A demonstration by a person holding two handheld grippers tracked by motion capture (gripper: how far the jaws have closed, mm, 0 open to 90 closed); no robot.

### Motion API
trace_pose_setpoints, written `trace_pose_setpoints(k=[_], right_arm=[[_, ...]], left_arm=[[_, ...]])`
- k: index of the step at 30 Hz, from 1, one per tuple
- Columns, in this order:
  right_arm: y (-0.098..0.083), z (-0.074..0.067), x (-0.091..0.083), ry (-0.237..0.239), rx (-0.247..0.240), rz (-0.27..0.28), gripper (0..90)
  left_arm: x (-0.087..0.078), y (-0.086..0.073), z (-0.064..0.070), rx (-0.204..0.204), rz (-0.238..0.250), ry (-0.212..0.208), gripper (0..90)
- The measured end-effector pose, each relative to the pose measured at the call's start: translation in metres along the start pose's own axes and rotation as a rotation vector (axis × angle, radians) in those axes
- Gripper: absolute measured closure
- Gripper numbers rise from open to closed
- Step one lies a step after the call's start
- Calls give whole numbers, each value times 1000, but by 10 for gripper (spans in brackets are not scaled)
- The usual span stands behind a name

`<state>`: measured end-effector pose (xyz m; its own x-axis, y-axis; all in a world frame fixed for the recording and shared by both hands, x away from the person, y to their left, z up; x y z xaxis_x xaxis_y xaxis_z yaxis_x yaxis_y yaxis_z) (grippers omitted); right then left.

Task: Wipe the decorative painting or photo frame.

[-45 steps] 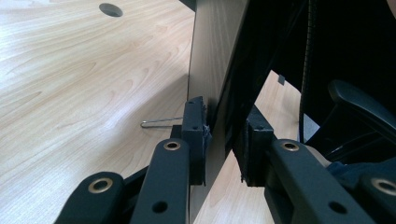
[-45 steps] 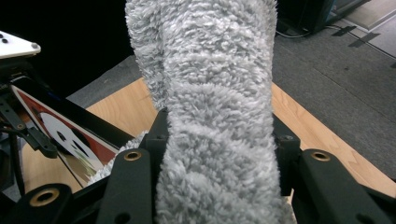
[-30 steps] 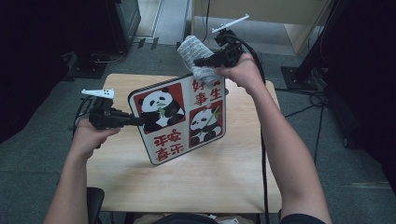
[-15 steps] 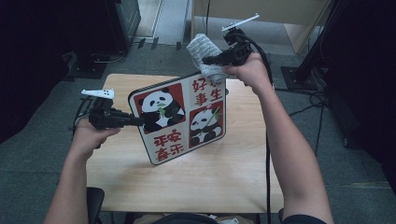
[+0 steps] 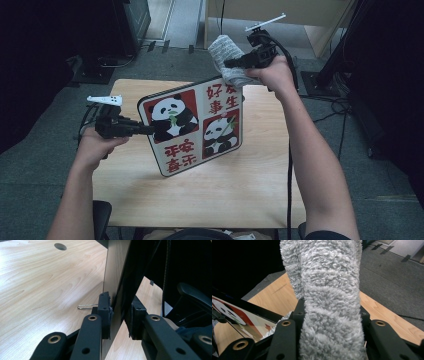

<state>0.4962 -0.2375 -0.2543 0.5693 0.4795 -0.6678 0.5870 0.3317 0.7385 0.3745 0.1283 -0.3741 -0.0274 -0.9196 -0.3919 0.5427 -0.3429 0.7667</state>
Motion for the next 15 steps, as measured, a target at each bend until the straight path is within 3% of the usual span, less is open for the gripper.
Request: trace_pose_setpoints(k=[15], right_arm=[[-9, 20, -13, -51, 42, -21, 654]], left_arm=[[0, 0, -1, -6, 4, 4, 764]])
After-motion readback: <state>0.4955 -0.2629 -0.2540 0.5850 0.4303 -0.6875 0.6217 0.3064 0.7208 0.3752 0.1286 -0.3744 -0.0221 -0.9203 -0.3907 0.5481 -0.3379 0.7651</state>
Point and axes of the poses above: each handheld gripper's, and its own axes: x roughly forward along the jaws, y roughly out of its top, z roughly to its right, the point moved 4 cm from there along x, roughly forward along the jaws, and after that the axes turned 12 degrees about -y, right-handed, at the moved point
